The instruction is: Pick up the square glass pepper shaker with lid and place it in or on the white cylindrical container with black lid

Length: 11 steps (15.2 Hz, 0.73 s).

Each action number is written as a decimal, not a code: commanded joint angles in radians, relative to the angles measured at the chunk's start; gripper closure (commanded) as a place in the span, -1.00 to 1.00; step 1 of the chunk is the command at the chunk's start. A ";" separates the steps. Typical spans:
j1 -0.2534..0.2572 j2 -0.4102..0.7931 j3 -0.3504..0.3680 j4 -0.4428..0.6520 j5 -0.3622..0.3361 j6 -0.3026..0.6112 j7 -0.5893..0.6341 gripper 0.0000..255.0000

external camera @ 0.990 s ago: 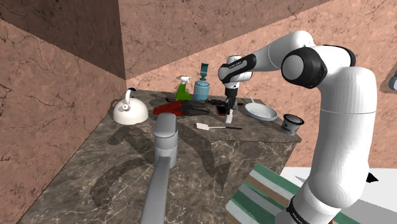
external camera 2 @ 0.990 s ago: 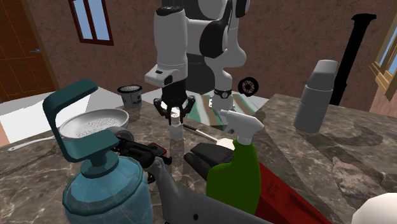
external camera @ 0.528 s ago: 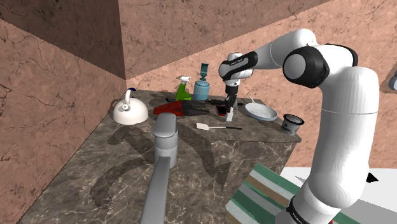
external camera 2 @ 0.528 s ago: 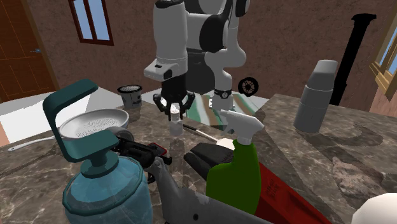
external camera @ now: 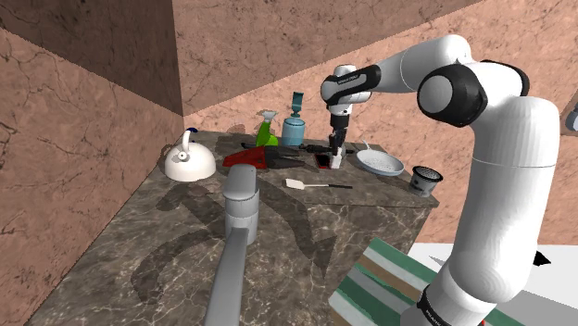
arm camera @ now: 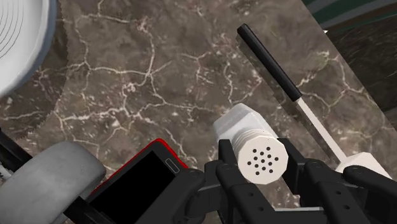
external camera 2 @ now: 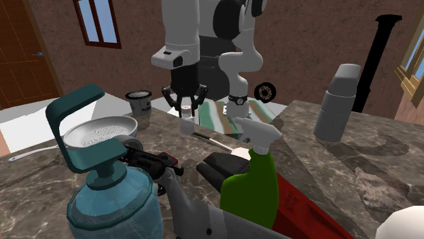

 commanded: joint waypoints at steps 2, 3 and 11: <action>0.000 -0.010 -0.002 0.029 -0.003 -0.038 0.000 1.00; 0.000 -0.013 -0.002 0.038 -0.004 -0.051 -0.001 1.00; -0.001 -0.028 -0.005 0.126 -0.009 -0.153 -0.003 1.00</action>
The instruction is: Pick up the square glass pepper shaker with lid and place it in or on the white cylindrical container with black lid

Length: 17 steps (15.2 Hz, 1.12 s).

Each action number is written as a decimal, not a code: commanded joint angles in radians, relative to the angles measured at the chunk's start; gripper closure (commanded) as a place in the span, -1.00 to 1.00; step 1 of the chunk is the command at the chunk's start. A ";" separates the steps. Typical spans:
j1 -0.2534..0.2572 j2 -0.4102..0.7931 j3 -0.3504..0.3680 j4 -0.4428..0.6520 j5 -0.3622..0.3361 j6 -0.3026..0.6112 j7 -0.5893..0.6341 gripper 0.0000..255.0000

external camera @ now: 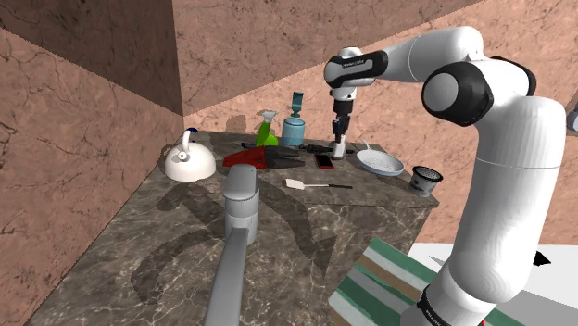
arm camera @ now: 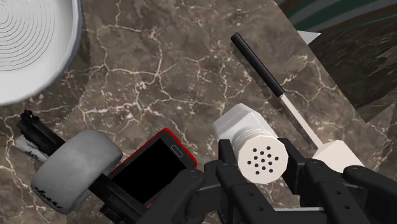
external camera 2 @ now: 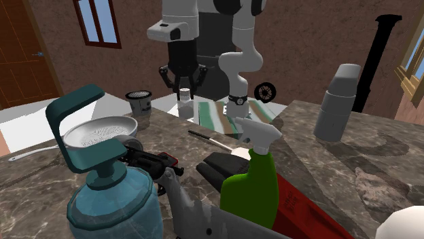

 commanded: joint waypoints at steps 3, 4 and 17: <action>-0.001 -0.003 -0.001 0.049 -0.001 -0.053 -0.001 1.00; -0.001 -0.003 -0.001 0.063 -0.001 -0.066 -0.002 1.00; -0.066 -0.124 -0.057 -0.008 -0.046 -0.101 -0.123 1.00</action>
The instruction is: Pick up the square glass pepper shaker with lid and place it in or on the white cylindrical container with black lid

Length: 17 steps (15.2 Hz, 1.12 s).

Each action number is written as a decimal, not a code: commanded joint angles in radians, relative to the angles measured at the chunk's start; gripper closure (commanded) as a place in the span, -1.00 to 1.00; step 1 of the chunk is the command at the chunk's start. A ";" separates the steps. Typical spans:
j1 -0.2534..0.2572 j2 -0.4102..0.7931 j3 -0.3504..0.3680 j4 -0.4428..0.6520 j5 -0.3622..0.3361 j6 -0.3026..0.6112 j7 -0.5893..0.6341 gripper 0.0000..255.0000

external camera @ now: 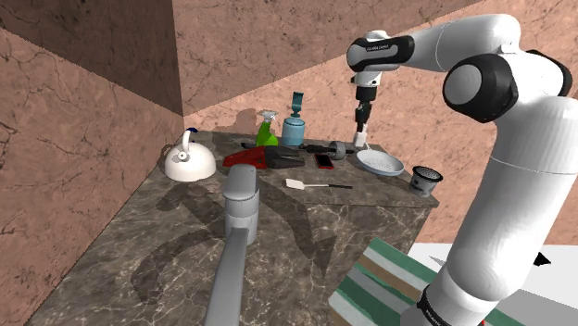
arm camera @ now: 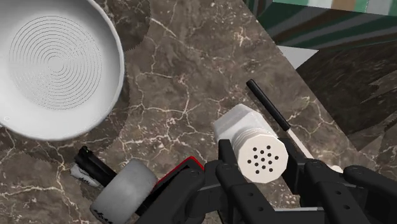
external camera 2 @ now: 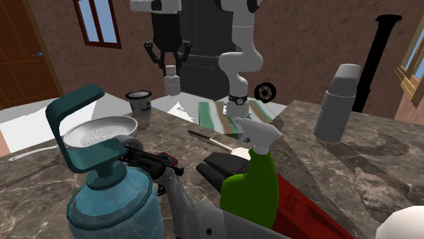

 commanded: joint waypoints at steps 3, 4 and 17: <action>-0.042 -0.055 -0.037 -0.058 -0.025 0.013 -0.078 1.00; -0.052 -0.066 -0.046 -0.070 -0.030 0.016 -0.097 1.00; -0.202 -0.117 -0.181 -0.103 -0.067 0.033 -0.377 1.00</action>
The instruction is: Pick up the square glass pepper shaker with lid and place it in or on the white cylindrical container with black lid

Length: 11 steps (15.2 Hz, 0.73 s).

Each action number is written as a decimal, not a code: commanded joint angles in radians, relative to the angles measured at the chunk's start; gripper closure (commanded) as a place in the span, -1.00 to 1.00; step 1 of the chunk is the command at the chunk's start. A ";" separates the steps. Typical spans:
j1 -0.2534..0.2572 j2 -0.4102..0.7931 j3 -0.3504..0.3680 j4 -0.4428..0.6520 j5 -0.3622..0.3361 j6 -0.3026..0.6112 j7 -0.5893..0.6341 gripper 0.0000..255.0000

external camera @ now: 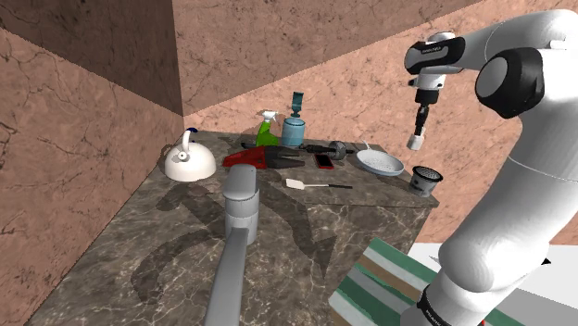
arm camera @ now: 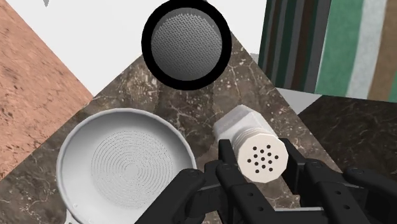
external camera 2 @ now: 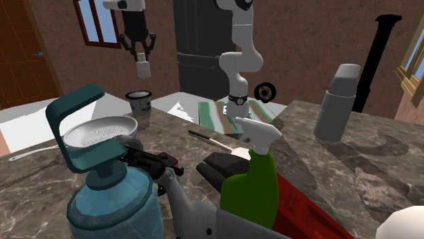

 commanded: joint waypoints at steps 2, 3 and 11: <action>-0.039 0.014 -0.033 0.019 0.005 0.001 -0.075 1.00; -0.053 0.020 -0.044 0.027 0.008 0.001 -0.101 1.00; -0.114 0.056 -0.089 0.017 0.027 0.052 -0.204 1.00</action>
